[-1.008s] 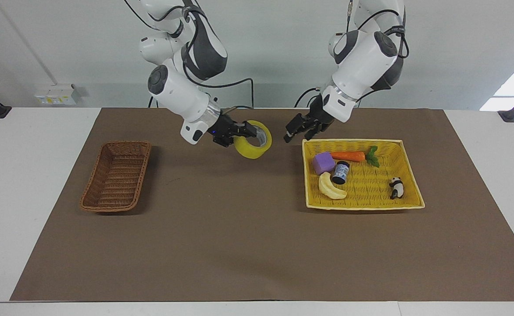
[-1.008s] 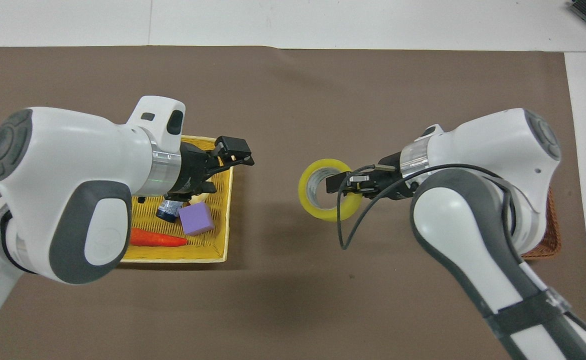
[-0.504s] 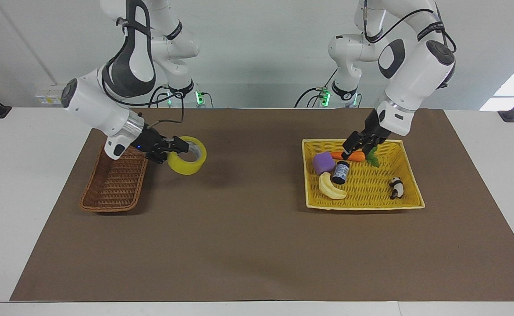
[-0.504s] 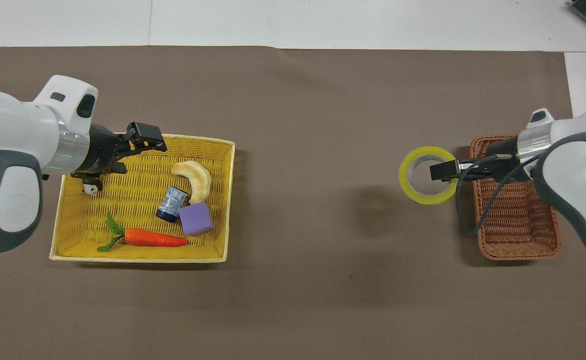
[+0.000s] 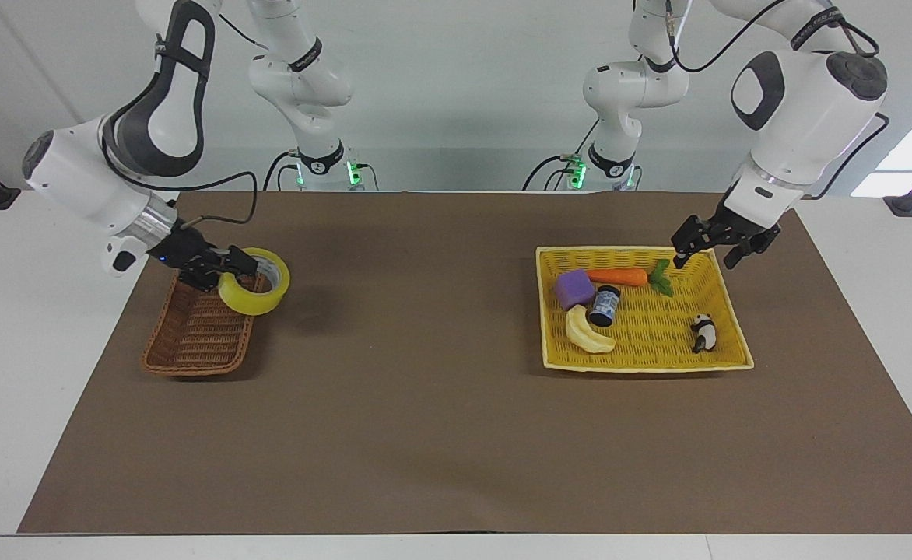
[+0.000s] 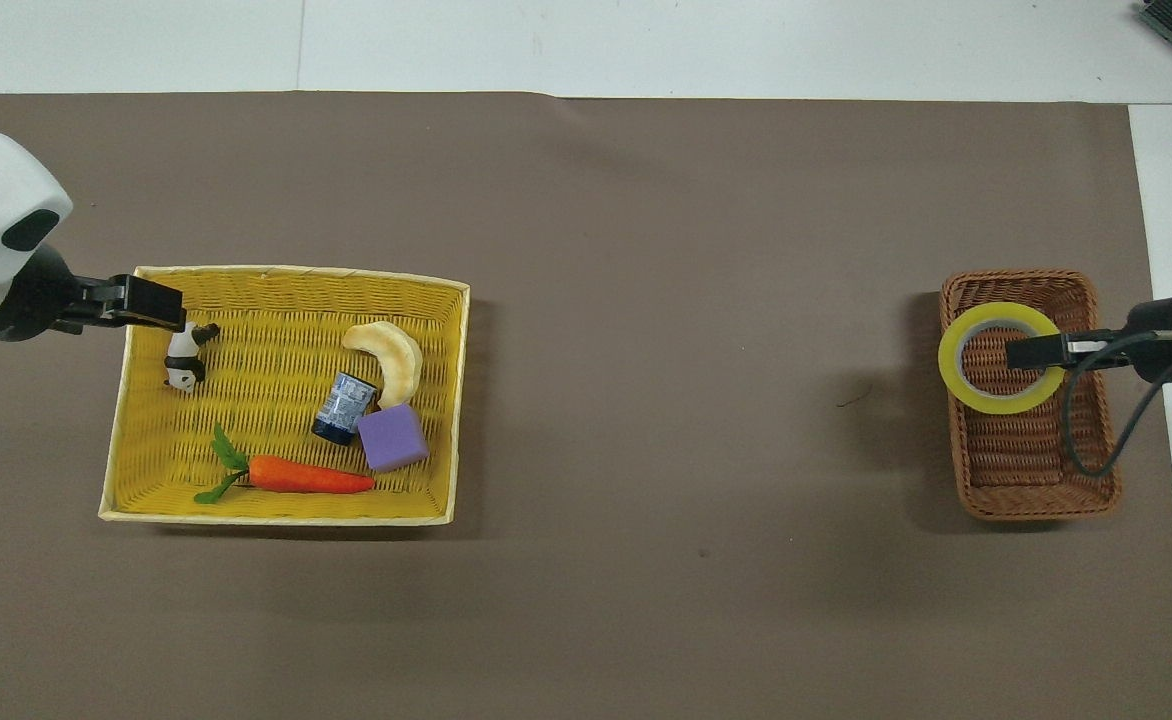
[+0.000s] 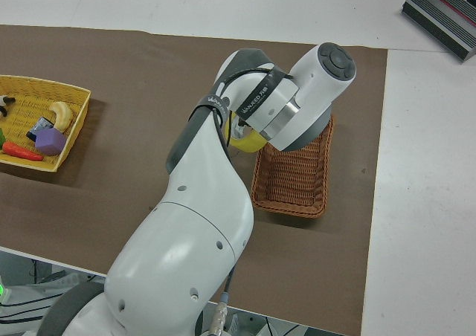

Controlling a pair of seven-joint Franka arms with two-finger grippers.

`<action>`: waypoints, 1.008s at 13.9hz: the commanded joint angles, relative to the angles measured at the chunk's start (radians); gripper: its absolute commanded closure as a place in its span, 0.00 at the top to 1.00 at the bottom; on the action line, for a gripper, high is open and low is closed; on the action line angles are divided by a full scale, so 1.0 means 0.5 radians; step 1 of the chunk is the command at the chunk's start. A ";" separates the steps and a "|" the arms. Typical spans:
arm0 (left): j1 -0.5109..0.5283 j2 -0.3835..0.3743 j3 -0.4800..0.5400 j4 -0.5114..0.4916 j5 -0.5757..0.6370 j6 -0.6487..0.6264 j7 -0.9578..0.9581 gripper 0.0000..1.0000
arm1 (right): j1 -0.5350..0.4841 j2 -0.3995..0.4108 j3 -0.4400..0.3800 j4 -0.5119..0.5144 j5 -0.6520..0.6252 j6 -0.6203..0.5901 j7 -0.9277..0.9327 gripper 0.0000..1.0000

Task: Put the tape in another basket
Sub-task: 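Carry the tape to the brown basket while the left gripper withdraws, then lower the tape into the brown basket and open the right gripper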

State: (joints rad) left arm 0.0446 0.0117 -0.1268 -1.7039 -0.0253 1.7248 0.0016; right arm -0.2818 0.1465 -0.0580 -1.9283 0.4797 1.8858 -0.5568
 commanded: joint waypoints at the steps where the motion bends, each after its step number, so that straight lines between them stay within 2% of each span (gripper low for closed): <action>1: 0.000 0.062 -0.026 0.238 0.130 -0.292 0.074 1.00 | -0.136 0.112 0.033 0.022 -0.011 0.014 -0.129 0.00; 3: 0.012 0.078 -0.026 0.330 0.124 -0.418 0.080 1.00 | -0.169 0.158 0.033 0.025 0.019 0.026 -0.138 0.00; 6: 0.012 0.063 -0.026 0.312 0.103 -0.394 0.077 1.00 | -0.225 0.225 0.033 0.025 0.019 0.042 -0.270 0.00; 12: 0.018 0.059 -0.026 0.306 0.103 -0.397 0.067 1.00 | -0.228 0.259 0.033 0.009 0.013 0.060 -0.338 0.00; 14: 0.018 0.059 -0.023 0.306 0.103 -0.397 0.067 1.00 | -0.222 0.259 0.033 -0.003 -0.008 0.085 -0.344 0.37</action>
State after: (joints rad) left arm 0.0446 0.0300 -0.1327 -1.5779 0.0153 1.5529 0.0263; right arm -0.3755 0.2770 -0.0571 -1.9269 0.4805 1.9090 -0.6980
